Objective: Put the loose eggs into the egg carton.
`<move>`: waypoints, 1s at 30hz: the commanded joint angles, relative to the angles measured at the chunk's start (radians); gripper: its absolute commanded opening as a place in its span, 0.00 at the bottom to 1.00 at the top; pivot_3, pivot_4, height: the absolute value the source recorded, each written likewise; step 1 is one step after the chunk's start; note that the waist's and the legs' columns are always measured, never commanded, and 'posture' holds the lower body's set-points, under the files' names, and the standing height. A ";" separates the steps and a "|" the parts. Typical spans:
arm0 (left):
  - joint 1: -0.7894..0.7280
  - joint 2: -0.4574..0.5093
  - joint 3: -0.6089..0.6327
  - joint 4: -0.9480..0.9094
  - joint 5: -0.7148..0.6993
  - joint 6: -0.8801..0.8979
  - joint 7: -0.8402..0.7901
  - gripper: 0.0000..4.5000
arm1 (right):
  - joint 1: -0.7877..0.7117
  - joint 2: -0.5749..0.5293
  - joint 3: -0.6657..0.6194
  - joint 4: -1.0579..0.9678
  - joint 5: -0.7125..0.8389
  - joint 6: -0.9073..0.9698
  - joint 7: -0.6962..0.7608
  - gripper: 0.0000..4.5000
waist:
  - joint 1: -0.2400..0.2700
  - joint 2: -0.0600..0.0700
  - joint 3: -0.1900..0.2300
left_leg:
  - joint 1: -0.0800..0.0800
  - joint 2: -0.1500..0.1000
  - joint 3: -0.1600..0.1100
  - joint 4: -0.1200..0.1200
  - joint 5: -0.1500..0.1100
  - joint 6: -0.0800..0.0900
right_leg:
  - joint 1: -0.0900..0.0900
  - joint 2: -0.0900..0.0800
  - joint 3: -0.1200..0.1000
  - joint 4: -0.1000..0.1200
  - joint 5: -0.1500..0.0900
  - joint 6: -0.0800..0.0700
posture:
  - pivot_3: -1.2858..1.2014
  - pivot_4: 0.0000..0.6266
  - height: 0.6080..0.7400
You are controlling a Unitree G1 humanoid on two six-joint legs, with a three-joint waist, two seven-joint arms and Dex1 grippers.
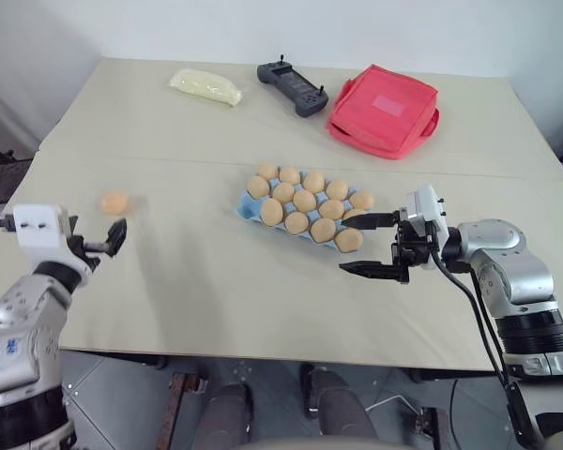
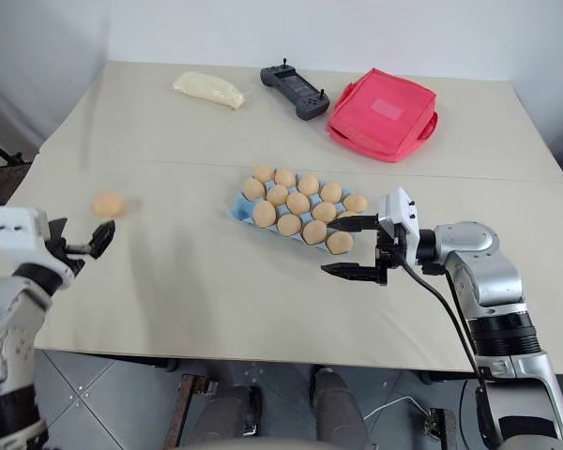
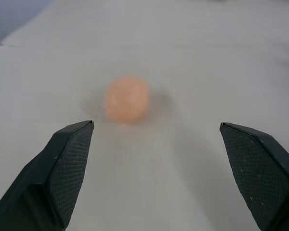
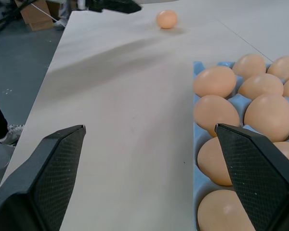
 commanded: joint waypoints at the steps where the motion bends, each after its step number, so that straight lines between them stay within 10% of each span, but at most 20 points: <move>1: -0.119 0.031 -0.020 0.117 0.048 -0.005 0.059 1.00 | 0.003 -0.003 -0.023 -0.032 0.008 -0.014 -0.010 1.00 | 0.001 0.000 0.000 | 0.000 0.000 0.000 0.000 0.000 0.000 | 0.000 0.000 0.000 -0.001 0.000 0.000 | 0.52 0.24 1.00; 20: -0.528 0.090 -0.171 0.779 0.162 -0.067 0.081 1.00 | 0.023 -0.012 -0.023 -0.058 0.007 0.003 -0.050 1.00 | 0.001 0.000 0.000 | -0.003 0.000 0.000 -0.004 -0.001 -0.001 | -0.003 -0.001 -0.010 0.000 0.001 0.001 | 0.52 0.24 1.00; 30: -0.511 0.091 -0.206 0.701 0.174 -0.130 0.028 0.41 | 0.023 -0.015 -0.026 -0.052 0.006 -0.003 -0.051 1.00 | 0.002 0.000 0.000 | -0.003 0.000 0.000 -0.003 -0.001 -0.002 | -0.003 -0.002 -0.011 0.000 0.001 0.001 | 0.52 0.24 1.00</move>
